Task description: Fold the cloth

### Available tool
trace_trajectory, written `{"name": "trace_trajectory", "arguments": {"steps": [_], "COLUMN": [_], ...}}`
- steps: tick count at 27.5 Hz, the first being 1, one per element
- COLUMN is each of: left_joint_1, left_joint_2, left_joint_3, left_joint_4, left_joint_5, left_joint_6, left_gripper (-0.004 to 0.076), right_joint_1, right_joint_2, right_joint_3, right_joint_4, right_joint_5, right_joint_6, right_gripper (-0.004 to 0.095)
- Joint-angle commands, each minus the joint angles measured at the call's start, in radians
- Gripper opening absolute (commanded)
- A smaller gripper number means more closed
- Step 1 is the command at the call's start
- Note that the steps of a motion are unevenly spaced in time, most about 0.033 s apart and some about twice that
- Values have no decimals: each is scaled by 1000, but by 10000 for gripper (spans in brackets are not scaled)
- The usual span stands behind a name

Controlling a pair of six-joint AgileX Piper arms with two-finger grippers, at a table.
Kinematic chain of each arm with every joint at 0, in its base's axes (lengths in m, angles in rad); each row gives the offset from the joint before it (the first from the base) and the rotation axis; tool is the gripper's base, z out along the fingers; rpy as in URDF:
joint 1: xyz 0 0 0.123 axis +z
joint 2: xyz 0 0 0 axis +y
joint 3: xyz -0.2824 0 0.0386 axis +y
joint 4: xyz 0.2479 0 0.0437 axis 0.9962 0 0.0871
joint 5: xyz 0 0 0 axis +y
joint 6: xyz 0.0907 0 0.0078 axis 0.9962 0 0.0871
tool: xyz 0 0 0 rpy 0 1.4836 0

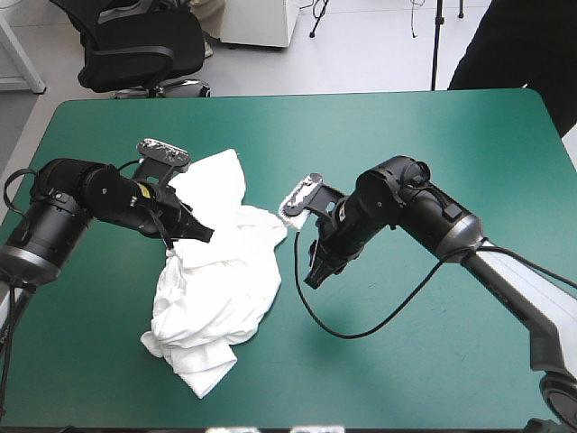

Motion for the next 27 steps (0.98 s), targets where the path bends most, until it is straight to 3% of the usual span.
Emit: {"name": "trace_trajectory", "arguments": {"steps": [1,12,16,22,27], "left_joint_1": [-5,-5,-5,-5,-5], "left_joint_2": [-25,-25,-25,-25,-25], "left_joint_3": [-23,-23,-23,-23,-23], "left_joint_4": [-9,-9,-7,-5,-5], "left_joint_5": [-27,-22,-11,1,1], "left_joint_6": [-7,-7,3,-7,-5], "left_gripper": [178,178,178,178,178], "right_joint_1": [1,-2,-37,-272,-610], "right_joint_2": [-37,-37,-37,-37,-40], "right_joint_3": [-26,-31,-98,-256,-282], "right_joint_4": [18,84,30,9,9], "right_joint_5": [-19,-9,12,42,56], "right_joint_6": [-8,-8,28,62,62], "right_gripper": [391,391,391,391,391]}}
